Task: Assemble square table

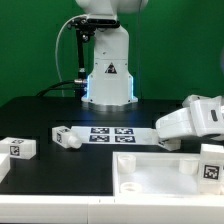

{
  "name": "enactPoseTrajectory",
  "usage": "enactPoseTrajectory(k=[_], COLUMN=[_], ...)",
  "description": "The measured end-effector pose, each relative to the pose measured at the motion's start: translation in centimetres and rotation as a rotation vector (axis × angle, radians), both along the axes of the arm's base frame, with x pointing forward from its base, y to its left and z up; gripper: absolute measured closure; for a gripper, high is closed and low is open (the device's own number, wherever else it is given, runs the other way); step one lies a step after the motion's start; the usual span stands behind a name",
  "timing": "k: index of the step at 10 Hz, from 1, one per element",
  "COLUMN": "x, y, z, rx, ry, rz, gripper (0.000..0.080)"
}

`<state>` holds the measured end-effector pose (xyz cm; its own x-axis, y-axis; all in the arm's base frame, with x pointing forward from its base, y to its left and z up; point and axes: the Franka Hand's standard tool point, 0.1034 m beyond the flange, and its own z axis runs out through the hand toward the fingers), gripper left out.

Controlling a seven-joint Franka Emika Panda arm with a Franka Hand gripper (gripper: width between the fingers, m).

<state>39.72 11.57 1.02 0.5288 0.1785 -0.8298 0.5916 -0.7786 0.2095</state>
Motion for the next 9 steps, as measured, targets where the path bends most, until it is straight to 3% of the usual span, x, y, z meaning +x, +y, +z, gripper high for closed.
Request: enactPoseTrajectory(k=[1,2,3,4,6,7,8,9], x=[0.0,0.2,1.3,4.1,8.4,10.3,10.7,10.2], y=[-0.1,-0.2,-0.7,-1.9,-4.8,-6.0,-6.5,-6.3], z=[0.0,0.1,2.1,5.4,8.6,9.3,9.1,9.1], rx=[0.0,0.001,0.019,0.017,0.035,0.091,0.148,0.156], ry=[0.0,-0.003,0.044,0.043,-0.035,-0.091,-0.141,-0.175], rz=[-0.002,-0.006,-0.022,-0.082,-0.197,-0.162,-0.117,-0.126], gripper=[0.0515,0.0515,0.0515,0.0515,0.0515,0.0515,0.0515,0.0515])
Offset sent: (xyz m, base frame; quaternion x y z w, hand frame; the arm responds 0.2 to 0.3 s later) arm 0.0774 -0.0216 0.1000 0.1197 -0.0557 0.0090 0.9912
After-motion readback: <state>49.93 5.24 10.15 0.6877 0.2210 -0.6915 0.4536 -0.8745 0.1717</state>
